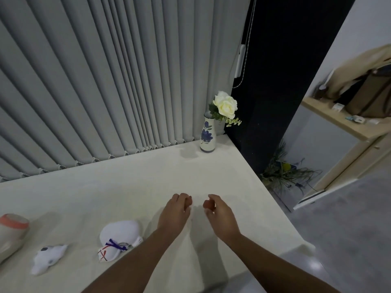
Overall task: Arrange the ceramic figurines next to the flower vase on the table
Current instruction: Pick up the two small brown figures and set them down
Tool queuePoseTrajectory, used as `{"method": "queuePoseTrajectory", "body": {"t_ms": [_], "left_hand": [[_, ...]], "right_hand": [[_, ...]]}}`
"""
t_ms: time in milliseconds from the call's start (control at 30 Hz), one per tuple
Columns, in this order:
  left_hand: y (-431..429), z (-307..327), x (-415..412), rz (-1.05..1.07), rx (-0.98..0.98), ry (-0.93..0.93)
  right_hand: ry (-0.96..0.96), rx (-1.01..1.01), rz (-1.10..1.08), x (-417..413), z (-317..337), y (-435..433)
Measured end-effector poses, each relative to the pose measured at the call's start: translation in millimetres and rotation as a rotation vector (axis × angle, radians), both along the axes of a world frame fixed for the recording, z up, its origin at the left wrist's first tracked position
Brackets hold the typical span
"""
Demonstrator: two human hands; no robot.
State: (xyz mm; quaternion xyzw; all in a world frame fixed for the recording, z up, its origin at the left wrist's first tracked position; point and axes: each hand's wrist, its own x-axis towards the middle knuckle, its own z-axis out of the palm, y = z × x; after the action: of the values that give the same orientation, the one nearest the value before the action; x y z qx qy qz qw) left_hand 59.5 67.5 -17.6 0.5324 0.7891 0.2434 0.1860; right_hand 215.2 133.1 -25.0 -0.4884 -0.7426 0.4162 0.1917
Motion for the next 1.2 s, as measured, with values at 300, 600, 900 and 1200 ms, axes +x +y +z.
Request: {"method": "queuePoseTrajectory", "body": {"t_ms": [300, 600, 900, 1200], "left_hand": [[34.5, 10.9, -0.9, -0.011, -0.158, -0.048], [42.3, 4.9, -3.8, -0.106, -0.211, -0.015], [51.2, 7.2, -6.6, -0.211, -0.219, -0.021], [41.0, 4.6, -12.4, -0.293, -0.119, -0.061]], "right_hand": [[-0.085, -0.029, 0.022, -12.7, -3.6, 28.6], [-0.109, -0.063, 0.016, -13.8, -13.3, 36.2], [-0.074, -0.053, -0.001, -13.0, -15.0, 35.5], [-0.055, -0.052, -0.042, -13.4, -15.1, 31.8]]}}
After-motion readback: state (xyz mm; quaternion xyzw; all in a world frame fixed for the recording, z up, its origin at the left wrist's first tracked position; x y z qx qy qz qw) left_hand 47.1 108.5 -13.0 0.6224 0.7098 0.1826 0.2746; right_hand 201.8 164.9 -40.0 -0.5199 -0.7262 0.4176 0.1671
